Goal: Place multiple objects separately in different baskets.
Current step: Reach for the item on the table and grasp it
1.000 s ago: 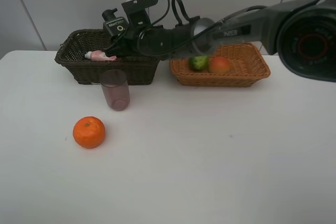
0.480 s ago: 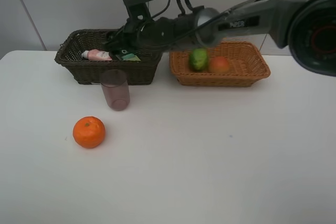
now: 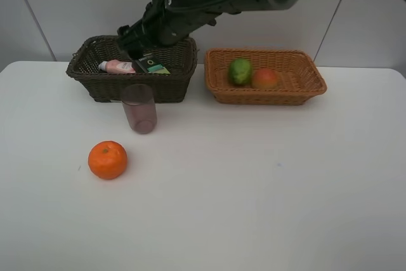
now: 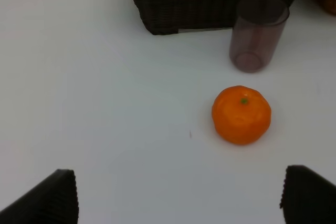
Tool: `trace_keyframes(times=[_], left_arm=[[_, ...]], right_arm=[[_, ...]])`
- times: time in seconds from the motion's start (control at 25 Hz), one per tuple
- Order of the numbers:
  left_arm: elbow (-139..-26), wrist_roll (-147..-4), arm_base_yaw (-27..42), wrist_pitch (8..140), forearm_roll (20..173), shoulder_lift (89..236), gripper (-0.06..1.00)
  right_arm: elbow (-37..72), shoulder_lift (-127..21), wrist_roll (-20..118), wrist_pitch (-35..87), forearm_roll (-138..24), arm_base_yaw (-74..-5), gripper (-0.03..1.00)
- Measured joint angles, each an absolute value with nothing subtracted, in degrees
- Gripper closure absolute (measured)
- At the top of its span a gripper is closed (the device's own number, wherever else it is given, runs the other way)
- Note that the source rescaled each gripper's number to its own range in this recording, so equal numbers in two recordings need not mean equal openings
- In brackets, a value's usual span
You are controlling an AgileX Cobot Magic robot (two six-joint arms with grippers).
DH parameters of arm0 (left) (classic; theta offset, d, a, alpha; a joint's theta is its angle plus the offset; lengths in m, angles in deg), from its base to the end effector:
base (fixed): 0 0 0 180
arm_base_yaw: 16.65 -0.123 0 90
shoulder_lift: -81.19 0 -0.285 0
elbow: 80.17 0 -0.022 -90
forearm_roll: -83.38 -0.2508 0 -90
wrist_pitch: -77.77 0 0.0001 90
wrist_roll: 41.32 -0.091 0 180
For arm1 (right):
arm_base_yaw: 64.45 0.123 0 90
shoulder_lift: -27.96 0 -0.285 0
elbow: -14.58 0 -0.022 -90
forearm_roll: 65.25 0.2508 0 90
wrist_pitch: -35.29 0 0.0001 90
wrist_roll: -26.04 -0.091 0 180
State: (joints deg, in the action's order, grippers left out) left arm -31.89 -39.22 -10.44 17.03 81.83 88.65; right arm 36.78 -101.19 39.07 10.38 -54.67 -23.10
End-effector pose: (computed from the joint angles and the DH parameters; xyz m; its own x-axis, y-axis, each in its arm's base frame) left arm -0.0060 0.0028 0.2787 -0.4450 0.0249 -0.8952 0.0767 0.9970 -0.0105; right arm 0.3663 0.3318 0.2318 -0.4546 -0.4792 -0.7508 -0.7305 0.6828 0.0065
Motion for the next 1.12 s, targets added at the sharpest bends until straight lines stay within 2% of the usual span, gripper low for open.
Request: trace_keyframes(times=[0.28, 0.52, 0.76, 1.12], left_arm=[[-31.89, -39.22, -10.44, 17.03, 81.83, 88.65, -0.06], [-31.89, -39.22, -10.44, 17.03, 81.83, 88.65, -0.06], [-31.89, -39.22, -10.44, 17.03, 81.83, 88.65, -0.06], [-31.89, -39.22, -10.44, 17.03, 81.83, 88.65, -0.06]], right_arm=[[36.78, -95.84, 19.14, -7.84, -70.80, -22.07, 0.24], [36.85, -92.77, 11.78, -20.08, -76.78, -20.73, 0.24], [36.87, -92.11, 6.78, -24.34, -76.99, -19.71, 0.24], [36.87, -91.98, -1.22, -23.75, -76.44, -18.55, 0.24]])
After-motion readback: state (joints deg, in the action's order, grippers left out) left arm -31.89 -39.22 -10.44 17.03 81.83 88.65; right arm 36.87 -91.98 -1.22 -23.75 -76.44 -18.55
